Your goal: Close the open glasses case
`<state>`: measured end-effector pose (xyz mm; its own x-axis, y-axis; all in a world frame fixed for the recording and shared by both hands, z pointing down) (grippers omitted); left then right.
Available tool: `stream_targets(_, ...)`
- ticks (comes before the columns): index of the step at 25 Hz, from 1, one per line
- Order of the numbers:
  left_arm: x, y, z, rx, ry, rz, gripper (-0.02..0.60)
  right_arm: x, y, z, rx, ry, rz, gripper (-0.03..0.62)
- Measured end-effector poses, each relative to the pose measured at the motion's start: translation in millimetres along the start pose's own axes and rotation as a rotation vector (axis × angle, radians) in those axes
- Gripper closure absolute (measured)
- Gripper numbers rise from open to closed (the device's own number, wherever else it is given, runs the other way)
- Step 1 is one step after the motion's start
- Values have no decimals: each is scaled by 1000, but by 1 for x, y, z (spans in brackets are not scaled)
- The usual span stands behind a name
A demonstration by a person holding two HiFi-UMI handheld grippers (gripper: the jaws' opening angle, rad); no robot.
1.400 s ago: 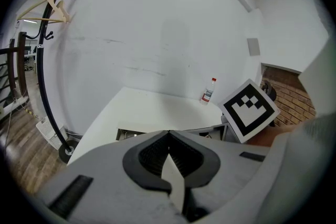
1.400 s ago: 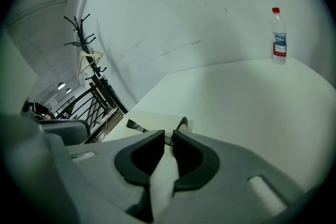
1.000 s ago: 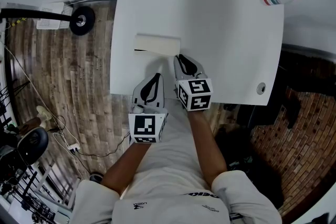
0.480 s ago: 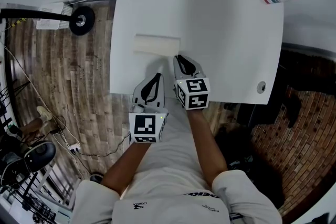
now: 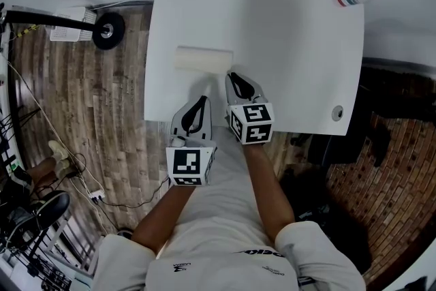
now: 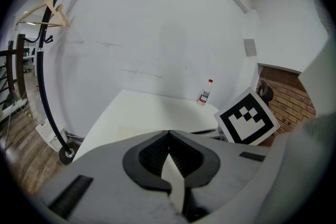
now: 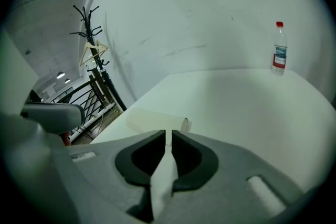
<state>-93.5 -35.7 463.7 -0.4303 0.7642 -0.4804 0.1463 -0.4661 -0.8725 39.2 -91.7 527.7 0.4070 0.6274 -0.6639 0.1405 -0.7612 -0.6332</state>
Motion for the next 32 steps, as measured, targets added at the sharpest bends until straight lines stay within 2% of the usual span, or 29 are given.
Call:
stream_targets(12, 39, 22, -3, -1, 37, -33, 583, 60, 20, 24, -69, 87, -124, 595)
stream_targets(20, 68, 62, -7, -39, 18, -100, 583, 111, 39, 52, -22, 114, -225, 595)
stream_targets(32, 100, 100, -29, -97, -8, -165, 583, 179, 52, 76, 26, 121, -340, 596)
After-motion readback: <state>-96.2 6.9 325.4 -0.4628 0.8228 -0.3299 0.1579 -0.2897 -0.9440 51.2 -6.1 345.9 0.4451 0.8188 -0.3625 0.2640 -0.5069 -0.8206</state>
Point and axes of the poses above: the fingertips, and each gripper's own axes: x backward along the fingers, z to its left, y out of its top, the point moved 8 cm from there along x, backward along the fingers, and after that the axes turned 13 degrees about -x, right-handed, at the moved point
